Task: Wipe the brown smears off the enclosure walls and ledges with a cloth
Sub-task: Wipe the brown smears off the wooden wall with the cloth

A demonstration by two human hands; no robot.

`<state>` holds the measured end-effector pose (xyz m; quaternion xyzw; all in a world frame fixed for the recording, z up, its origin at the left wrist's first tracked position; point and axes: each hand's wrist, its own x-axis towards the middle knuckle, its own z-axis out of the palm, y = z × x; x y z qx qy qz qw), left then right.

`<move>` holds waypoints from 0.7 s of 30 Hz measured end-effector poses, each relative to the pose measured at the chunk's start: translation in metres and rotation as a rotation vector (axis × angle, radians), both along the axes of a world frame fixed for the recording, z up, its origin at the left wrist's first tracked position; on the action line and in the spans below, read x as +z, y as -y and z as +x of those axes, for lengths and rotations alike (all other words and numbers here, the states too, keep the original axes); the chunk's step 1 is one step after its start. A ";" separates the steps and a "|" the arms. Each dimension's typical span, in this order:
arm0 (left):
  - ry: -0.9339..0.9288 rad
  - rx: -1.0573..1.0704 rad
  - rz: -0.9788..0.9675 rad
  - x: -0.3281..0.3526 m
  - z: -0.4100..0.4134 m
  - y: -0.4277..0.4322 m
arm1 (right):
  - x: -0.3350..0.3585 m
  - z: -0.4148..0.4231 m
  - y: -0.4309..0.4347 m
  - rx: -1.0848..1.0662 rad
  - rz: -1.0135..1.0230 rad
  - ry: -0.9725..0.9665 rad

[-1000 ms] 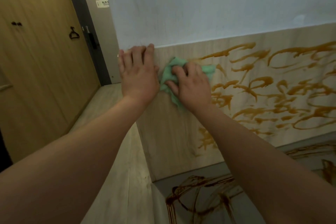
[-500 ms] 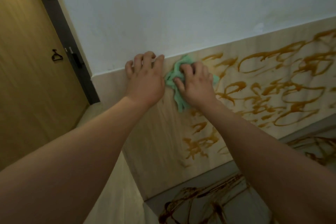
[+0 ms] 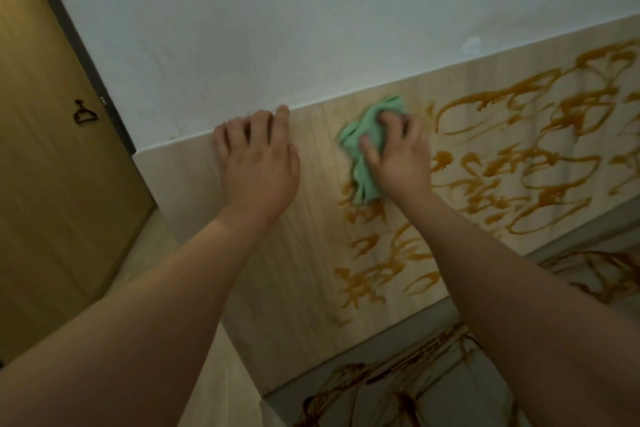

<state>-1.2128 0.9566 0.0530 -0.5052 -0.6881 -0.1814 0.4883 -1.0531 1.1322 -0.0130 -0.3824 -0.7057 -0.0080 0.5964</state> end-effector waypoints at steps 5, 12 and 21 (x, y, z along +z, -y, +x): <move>-0.017 -0.002 0.005 -0.002 -0.002 -0.002 | -0.029 -0.017 0.009 -0.129 -0.395 -0.397; -0.066 0.013 0.015 -0.005 -0.006 -0.003 | -0.113 -0.039 0.049 0.171 0.330 0.334; -0.050 0.019 -0.006 -0.011 -0.008 -0.006 | -0.131 -0.052 0.069 -0.041 -0.109 -0.053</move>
